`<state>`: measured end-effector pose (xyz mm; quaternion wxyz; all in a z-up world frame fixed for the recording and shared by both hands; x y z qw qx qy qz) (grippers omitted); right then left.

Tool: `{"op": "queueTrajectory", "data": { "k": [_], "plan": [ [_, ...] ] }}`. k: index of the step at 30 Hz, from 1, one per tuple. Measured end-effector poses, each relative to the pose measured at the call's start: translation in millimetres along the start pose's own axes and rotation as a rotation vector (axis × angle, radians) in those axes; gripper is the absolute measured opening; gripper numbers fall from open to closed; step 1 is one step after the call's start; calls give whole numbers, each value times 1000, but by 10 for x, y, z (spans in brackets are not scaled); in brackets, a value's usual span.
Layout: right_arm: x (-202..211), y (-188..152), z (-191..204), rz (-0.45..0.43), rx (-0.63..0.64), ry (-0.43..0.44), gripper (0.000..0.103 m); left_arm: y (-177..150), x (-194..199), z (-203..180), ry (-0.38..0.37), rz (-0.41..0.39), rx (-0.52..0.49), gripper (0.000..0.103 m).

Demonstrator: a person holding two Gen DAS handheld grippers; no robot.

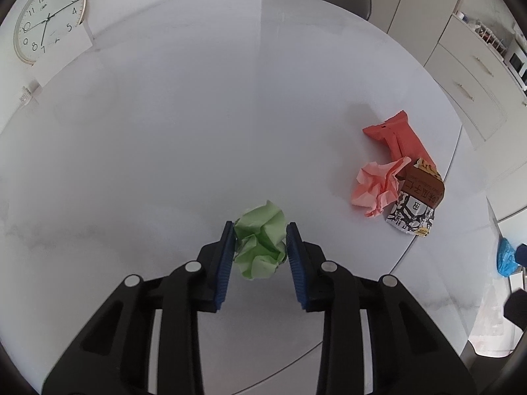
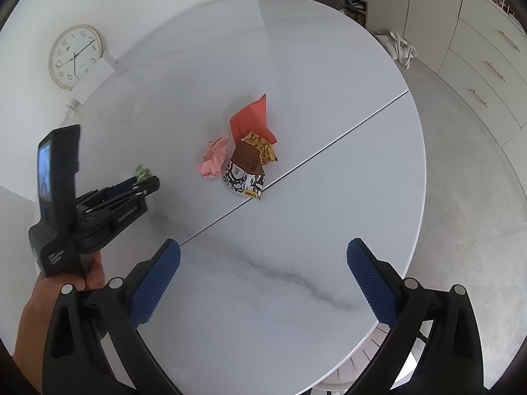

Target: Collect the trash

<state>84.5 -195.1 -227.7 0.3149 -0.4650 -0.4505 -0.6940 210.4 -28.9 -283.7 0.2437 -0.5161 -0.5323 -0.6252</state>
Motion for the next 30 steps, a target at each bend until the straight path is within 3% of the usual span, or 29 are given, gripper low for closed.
{"op": "queueTrajectory", "data": {
  "k": [6,12,14,15,19,30],
  "plan": [
    [-399,296,73,14,-26,-8,98,-113,400,203,27,-37,20,31],
    [-819,492,88,66,-78,-37,81,-196,641,380,36,-55,28,31],
    [-911,511,114,77,-76,-45,65,-199,675,424,29,-57,32,31],
    [-929,512,123,80,-75,-51,63,-200,683,433,25,-57,34,31],
    [-936,500,184,65,-44,-69,34,-215,712,451,16,-58,23,31],
    [-507,132,180,23,-4,-43,20,-318,929,131,-26,-66,-54,31]
  ]
}}
Point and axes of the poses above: each gripper's, at about its wrist camera, not at the fingertips, and x roughly against the way its jaws point, z to its left, y to its top, the point moved 6 cm from there along -x, roughly the way its jaws point, and after that the axes turned 3 degrees about -y, right-handed, at the moved point
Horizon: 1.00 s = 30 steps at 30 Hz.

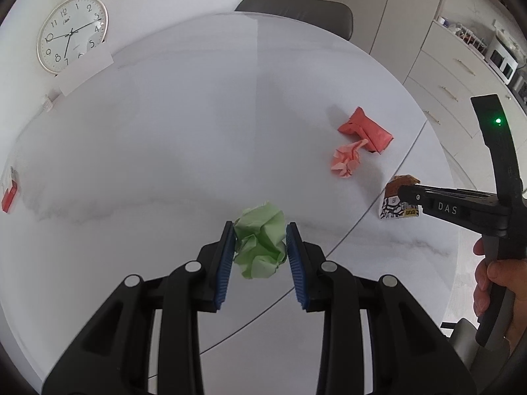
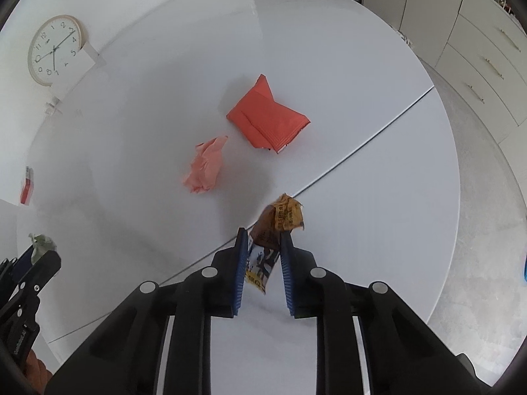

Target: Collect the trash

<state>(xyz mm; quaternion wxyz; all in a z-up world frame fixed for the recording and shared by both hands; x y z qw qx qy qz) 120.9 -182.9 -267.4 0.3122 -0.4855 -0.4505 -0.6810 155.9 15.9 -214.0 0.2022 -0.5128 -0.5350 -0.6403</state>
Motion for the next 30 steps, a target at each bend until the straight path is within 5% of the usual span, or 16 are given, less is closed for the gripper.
{"op": "queueTrajectory", "data": {
  "k": [13,18,23,30],
  "plan": [
    [977,-1043,-616,-84,-23,63,20,-530,507,-683,-80,-31,-127,32],
    [883,-999,-602,-75,-19,90,21,-647,533,-728,-94,-17,-110,32],
    [715,-856,-414,-67,38,94,49,-640,553,-631,-78,-27,-96,32],
    [339,-468,-134,-33,20,33,62,-566,429,-357,-56,-19,-76,32]
  ]
}}
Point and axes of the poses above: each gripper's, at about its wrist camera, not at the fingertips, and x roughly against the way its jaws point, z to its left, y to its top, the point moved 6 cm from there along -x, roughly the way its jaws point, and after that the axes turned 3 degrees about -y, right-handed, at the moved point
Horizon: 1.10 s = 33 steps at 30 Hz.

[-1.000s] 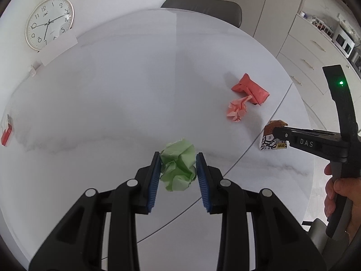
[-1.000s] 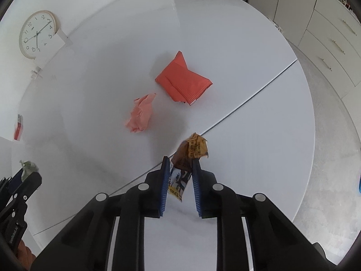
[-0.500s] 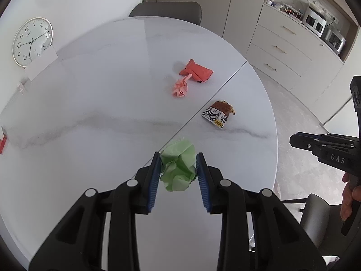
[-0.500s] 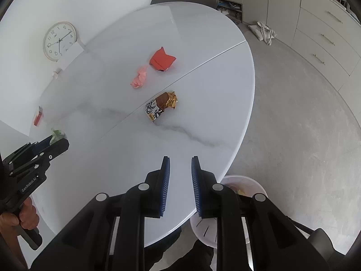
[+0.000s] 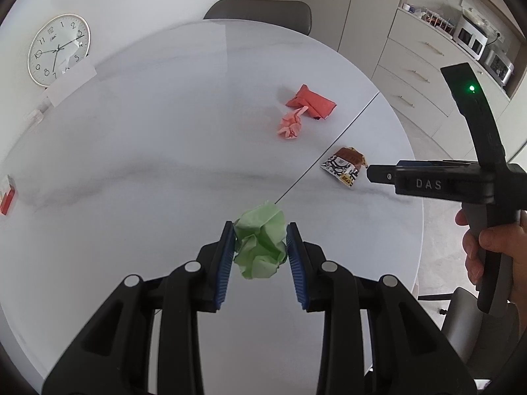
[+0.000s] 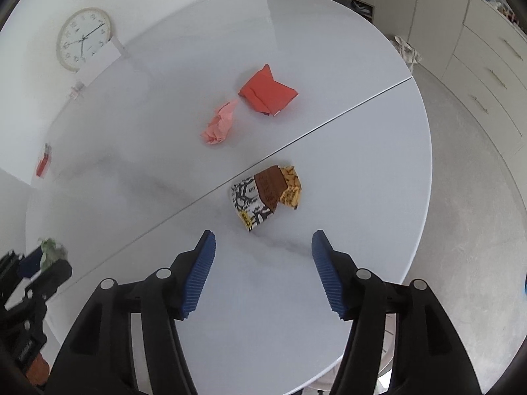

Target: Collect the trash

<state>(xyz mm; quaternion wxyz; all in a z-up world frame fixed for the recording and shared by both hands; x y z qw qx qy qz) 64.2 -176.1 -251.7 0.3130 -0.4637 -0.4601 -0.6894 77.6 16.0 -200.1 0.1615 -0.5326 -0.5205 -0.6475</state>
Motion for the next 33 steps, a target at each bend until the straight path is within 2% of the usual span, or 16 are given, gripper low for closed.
{"op": "queueTrajectory", "data": {
  "k": [5,11,12,13,14,18,19,23,28,33],
  "plan": [
    [-241,142,-26,46,-234,-52,63,101,-100,220,-30,5,36,32],
    [-483,183,-8,67,-444,-152,61,247,-202,382,-73,13,-1,32],
    [-521,184,-5,69,-467,-172,57,273,-214,410,-80,13,-9,32],
    [-545,183,-7,69,-484,-183,45,294,-226,426,-82,12,-17,32],
    [-581,174,-11,75,-503,-194,38,311,-234,448,-82,11,-27,32],
    [-596,195,-15,44,-501,-231,29,364,-282,539,-76,6,-55,32],
    [-582,198,-28,34,-502,-237,21,366,-284,560,-80,7,-54,32],
    [-549,182,-44,11,-492,-224,18,370,-299,620,-80,6,-58,32],
    [-469,94,-73,-16,-496,-165,16,343,-284,620,-77,8,-52,32],
    [-130,-20,-131,-73,-486,-48,16,299,-193,498,-76,-2,-77,32]
  ]
}}
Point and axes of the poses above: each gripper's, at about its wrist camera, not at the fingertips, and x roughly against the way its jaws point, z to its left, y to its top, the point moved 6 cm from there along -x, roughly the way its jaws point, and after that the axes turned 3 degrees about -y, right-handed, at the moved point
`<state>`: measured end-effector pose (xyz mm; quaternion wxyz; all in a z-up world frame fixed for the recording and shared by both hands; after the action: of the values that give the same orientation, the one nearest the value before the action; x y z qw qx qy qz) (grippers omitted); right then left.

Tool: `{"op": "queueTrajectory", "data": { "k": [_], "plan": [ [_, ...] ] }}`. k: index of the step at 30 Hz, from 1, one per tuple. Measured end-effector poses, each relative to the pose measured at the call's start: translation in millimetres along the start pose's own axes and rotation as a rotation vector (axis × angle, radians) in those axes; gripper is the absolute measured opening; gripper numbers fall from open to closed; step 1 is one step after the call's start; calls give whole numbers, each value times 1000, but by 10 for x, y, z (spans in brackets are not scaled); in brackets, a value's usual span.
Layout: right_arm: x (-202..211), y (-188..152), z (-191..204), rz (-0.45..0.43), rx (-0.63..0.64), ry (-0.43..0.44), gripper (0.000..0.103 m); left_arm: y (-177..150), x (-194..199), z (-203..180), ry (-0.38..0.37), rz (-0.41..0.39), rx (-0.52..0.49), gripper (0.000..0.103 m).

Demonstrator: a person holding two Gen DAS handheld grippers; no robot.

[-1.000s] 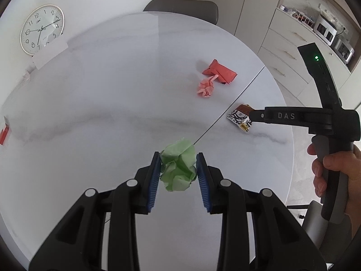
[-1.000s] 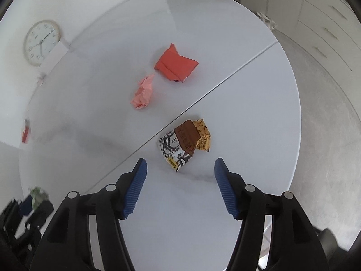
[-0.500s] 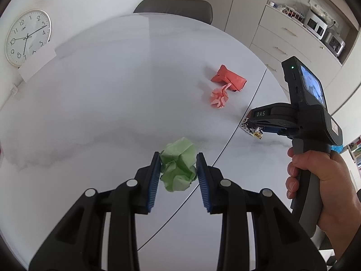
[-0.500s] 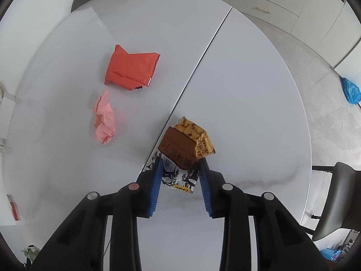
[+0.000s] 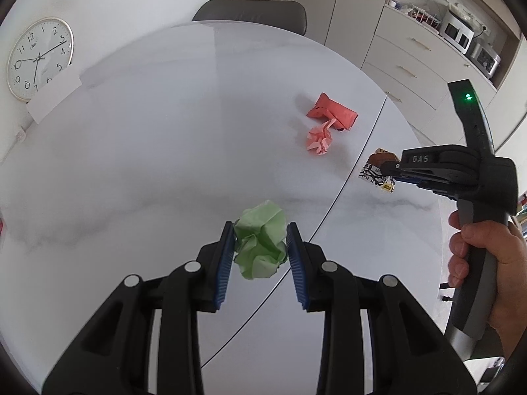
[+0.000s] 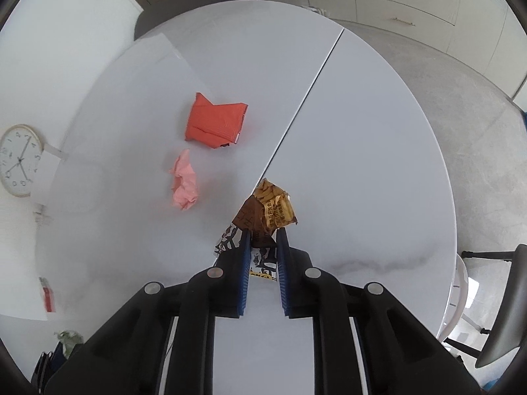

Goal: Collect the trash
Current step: 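Lift the snack wrapper with the right gripper while the left holds the green paper, then carry the green paper and snack wrapper over the wastebasket and open both grippers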

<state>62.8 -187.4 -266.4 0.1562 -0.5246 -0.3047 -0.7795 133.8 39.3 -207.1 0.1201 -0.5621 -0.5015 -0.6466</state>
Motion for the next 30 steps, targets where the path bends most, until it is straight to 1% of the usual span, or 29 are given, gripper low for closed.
{"op": "queueTrajectory", "data": {
  "k": [2,4,5,6,8,9,11,13,15,16,20,22,23,24,25,26,28,29,30],
  "plan": [
    [263,-62,-113,-20,37,32,16,-25,65,-101,-9,-9,-20,32],
    [610,-183,-332,-46,95,34,16,-60,132,-228,-27,-14,-40,32],
    [713,-227,-379,-49,119,25,16,-85,159,-303,-38,-13,-49,32],
    [843,-302,-510,-53,143,10,16,-113,183,-378,-52,-11,-56,32],
    [1050,-474,-943,-41,182,-42,16,-189,221,-568,-90,-1,-75,32],
    [1113,-581,-1155,-28,188,-66,16,-240,236,-689,-111,6,-90,32],
    [1130,-798,-1407,5,190,-99,16,-328,245,-887,-141,21,-116,32],
    [1035,-1009,-1758,50,178,-137,16,-418,231,-1100,-163,44,-138,32],
    [840,-1164,-2035,92,156,-134,16,-497,211,-1309,-198,72,-145,32],
    [680,-1245,-2181,121,148,-139,16,-523,200,-1391,-210,80,-146,32],
    [82,-1479,-2481,211,134,-125,17,-612,180,-1740,-232,104,-167,32],
    [-254,-1529,-2528,258,133,-113,20,-637,187,-1873,-230,111,-174,32],
    [-371,-1550,-2575,281,133,-109,35,-645,186,-1927,-228,115,-176,32],
    [-494,-1579,-2617,309,128,-94,47,-657,186,-1995,-220,116,-181,32],
    [-575,-1596,-2624,325,120,-93,70,-669,187,-2046,-213,114,-186,32],
    [-624,-1604,-2653,336,114,-94,77,-675,181,-2097,-205,115,-191,32],
    [-618,-1608,-2646,337,106,-80,80,-692,170,-2208,-188,120,-195,32],
    [-576,-1581,-2658,333,101,-61,84,-698,165,-2264,-184,122,-192,32],
    [-536,-1555,-2684,327,99,-53,86,-708,164,-2309,-182,125,-191,32]
  ]
}}
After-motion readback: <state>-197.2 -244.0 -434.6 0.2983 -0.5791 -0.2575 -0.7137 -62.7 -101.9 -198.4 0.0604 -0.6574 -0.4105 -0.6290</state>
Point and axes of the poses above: each gripper's, at about its wrist camera, not at the fingertips, and x roughly against the way its jaws point, z to its left, y to its top, the point moved 6 cm from there along -x, roughly the way its jaws point, and after that the axes turned 3 degrees about -y, right-handed, at the moved point
